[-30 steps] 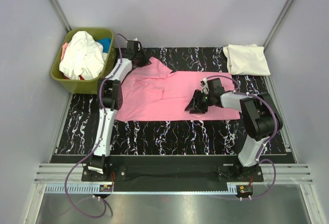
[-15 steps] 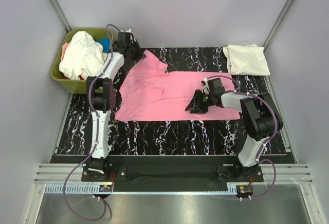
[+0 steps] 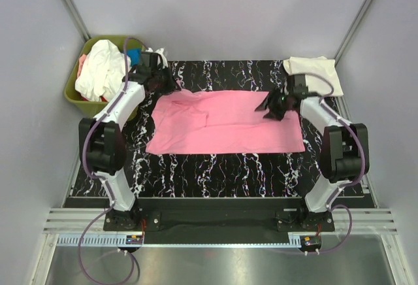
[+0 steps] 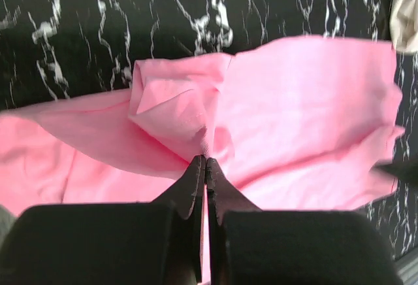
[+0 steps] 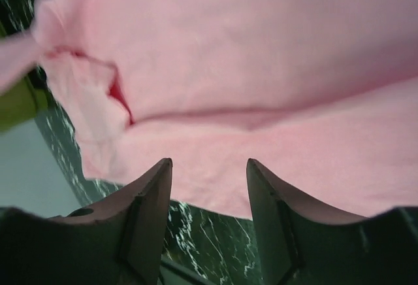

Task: Fold and stack the t-shirts
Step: Fold the tshirt

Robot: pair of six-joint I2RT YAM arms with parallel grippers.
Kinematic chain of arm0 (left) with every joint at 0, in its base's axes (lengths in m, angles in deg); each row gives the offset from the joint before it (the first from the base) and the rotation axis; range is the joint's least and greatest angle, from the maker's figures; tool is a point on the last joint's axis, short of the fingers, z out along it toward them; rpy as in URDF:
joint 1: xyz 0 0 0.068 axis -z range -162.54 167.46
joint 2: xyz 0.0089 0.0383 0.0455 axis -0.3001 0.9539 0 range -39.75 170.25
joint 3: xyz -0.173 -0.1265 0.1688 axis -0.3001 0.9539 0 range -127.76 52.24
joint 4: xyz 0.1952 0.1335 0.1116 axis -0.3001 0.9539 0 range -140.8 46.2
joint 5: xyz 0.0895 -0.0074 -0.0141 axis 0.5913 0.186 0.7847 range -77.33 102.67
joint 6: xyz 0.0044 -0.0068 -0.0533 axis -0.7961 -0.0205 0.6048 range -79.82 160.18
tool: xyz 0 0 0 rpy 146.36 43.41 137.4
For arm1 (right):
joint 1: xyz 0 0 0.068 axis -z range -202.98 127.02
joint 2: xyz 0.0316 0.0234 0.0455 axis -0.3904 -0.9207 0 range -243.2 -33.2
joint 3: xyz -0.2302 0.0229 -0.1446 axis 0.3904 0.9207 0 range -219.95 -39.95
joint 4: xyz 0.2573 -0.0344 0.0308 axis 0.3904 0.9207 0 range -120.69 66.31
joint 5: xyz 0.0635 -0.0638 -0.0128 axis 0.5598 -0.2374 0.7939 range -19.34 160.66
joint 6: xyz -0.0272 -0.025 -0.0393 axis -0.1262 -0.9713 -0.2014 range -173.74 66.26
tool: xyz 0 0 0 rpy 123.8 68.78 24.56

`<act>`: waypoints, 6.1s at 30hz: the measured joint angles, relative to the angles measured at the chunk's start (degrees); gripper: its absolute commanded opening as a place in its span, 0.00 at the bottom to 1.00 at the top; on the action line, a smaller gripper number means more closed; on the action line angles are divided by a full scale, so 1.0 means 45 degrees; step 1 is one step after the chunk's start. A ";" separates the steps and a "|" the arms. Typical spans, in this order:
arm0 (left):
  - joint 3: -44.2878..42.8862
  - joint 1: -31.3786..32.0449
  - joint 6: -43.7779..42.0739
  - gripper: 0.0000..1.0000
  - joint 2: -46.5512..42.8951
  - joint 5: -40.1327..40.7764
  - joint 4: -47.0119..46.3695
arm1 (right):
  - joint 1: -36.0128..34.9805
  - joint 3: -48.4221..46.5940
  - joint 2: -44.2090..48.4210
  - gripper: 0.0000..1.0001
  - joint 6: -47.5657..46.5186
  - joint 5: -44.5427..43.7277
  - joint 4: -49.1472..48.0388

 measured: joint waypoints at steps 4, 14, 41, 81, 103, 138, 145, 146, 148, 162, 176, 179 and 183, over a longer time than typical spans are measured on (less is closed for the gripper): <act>0.1783 0.0301 -0.0316 0.00 -0.1676 0.0160 0.0253 | 0.0350 -0.3993 -0.0670 0.57 -0.0408 -0.1889 0.2113; 0.5882 0.0636 -0.0549 0.00 -0.6086 0.0967 0.0685 | 0.2497 -0.9243 -0.4333 0.57 -0.1161 -0.4779 0.5712; 0.9097 0.0680 -0.1093 0.00 -0.7480 0.1802 0.1156 | 0.2370 -1.7034 -1.1186 0.58 -0.1307 -0.4979 0.8514; -0.1758 0.0588 -0.2511 0.00 -0.0126 0.2992 0.2798 | 0.2443 -1.7646 -1.1118 0.00 -0.2176 -0.5348 0.8267; -0.6130 0.0461 -0.4877 0.00 0.3371 0.3478 0.2312 | 0.2968 -1.7675 -1.0914 0.00 -0.2152 -0.4634 0.8038; 0.4065 0.0704 -0.4750 0.00 -0.2618 0.5022 0.0563 | 0.3818 -0.9918 -0.7014 0.00 -0.2059 -0.5421 0.5780; 0.4396 0.0869 -0.4546 0.00 -0.3045 0.5557 0.0578 | 0.3789 -0.9680 -0.6611 0.00 -0.2079 -0.5411 0.5741; 0.4410 0.0865 -0.4522 0.00 -0.3133 0.5625 0.0578 | 0.3789 -0.9612 -0.6431 0.00 -0.2084 -0.5411 0.5736; 0.4415 0.0869 -0.4478 0.00 -0.3279 0.5702 0.0583 | 0.3789 -0.9486 -0.6042 0.00 -0.2123 -0.5411 0.5727; 0.5187 0.0869 -0.3939 0.00 -0.3623 0.6071 0.0899 | 0.3789 -0.6611 -0.3910 0.37 -0.2137 -0.5931 0.5095; 0.6562 0.0962 -0.1967 0.69 -0.4755 0.6159 0.2516 | 0.4673 -0.4828 -0.2346 0.72 -0.1044 -0.7019 0.5022; 0.6547 0.1224 -0.1515 0.67 -0.4697 0.6062 0.2409 | 0.3949 -0.4799 -0.1705 0.72 -0.1069 -0.6946 0.4770; 0.6207 0.1671 -0.0806 0.64 -0.3764 0.5765 0.2249 | 0.2229 -0.4799 -0.1753 0.69 -0.1282 -0.6348 0.4342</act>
